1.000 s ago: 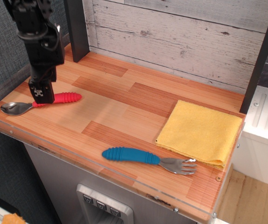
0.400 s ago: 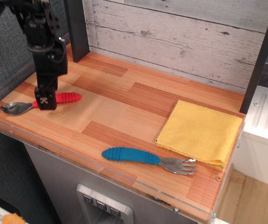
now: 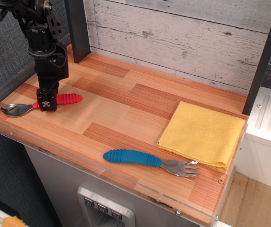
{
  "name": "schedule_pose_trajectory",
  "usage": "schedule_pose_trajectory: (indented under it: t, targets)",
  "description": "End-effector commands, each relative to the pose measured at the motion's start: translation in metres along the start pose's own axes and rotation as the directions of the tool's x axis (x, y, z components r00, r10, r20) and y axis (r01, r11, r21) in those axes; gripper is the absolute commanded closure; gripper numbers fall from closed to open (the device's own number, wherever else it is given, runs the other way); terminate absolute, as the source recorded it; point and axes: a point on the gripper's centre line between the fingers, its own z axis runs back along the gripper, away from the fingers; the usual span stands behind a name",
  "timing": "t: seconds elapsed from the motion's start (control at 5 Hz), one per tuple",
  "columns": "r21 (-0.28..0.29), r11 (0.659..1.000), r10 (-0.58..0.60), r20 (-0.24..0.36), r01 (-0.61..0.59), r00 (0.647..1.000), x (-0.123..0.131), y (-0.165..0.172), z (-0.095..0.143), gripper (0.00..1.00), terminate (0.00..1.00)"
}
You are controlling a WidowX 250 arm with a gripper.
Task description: Move the spoon to the back left corner of the table.
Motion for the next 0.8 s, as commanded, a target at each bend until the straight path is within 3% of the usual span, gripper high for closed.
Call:
schedule_pose_trajectory:
  t: [0.0, 0.2, 0.6]
  targets:
    - [0.002, 0.999, 0.039, 0.009, -0.039, 0.999, -0.001, 0.004, 0.000, 1.00, 0.00]
    - [0.001, 0.998, 0.056, 0.006, -0.056, 0.998, -0.002, 0.003, 0.000, 1.00, 0.00]
    - [0.005, 0.972, 0.236, -0.019, -0.236, 0.972, -0.015, 0.007, 0.035, 1.00, 0.00]
